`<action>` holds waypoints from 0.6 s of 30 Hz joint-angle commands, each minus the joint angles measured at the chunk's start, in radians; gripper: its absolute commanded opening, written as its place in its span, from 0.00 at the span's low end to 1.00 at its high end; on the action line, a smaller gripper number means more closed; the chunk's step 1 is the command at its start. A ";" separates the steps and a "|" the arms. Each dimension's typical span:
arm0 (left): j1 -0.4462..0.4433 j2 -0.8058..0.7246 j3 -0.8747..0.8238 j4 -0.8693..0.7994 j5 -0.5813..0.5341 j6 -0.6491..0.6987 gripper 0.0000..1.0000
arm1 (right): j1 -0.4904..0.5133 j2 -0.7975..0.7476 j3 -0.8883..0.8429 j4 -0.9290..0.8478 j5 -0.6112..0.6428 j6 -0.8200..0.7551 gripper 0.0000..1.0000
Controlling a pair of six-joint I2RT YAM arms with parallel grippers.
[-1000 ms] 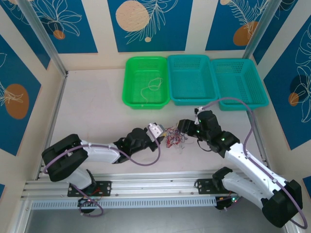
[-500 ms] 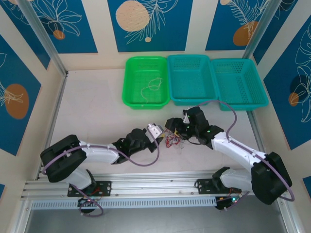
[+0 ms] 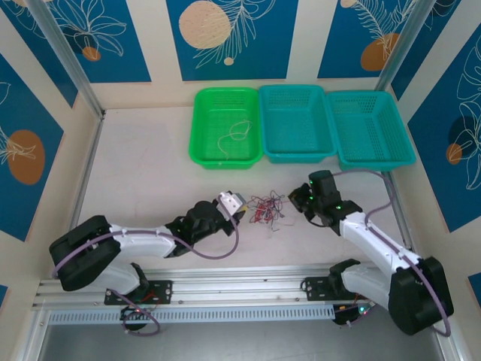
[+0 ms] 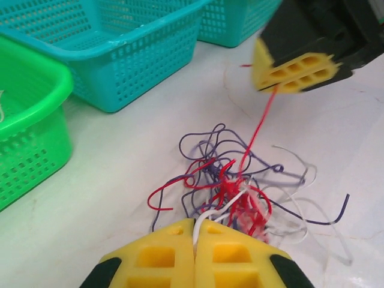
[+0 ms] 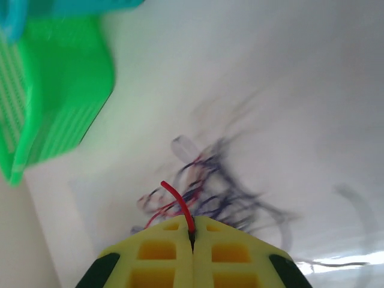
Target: Untangle the cables
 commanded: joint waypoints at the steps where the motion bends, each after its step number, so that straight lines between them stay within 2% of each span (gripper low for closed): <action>1: 0.021 -0.029 -0.024 -0.016 -0.033 -0.011 0.00 | -0.050 -0.035 -0.035 -0.105 0.076 0.026 0.00; 6: 0.056 -0.068 -0.026 -0.051 -0.043 -0.054 0.00 | -0.037 -0.060 -0.017 -0.247 0.213 0.013 0.00; 7: 0.065 -0.071 -0.025 -0.053 -0.031 -0.066 0.00 | -0.017 -0.065 -0.012 -0.245 0.230 -0.013 0.03; 9: 0.074 -0.067 -0.022 -0.053 -0.007 -0.077 0.00 | 0.050 -0.054 0.011 -0.230 0.263 -0.060 0.16; 12: 0.075 -0.039 -0.013 -0.041 0.015 -0.084 0.00 | 0.171 0.033 0.090 -0.205 0.247 -0.192 0.35; 15: 0.075 -0.007 -0.006 -0.028 0.018 -0.105 0.00 | 0.270 0.146 0.259 -0.334 0.295 -0.274 0.38; 18: 0.075 0.002 -0.004 -0.030 0.010 -0.118 0.00 | 0.366 0.235 0.367 -0.353 0.353 -0.345 0.40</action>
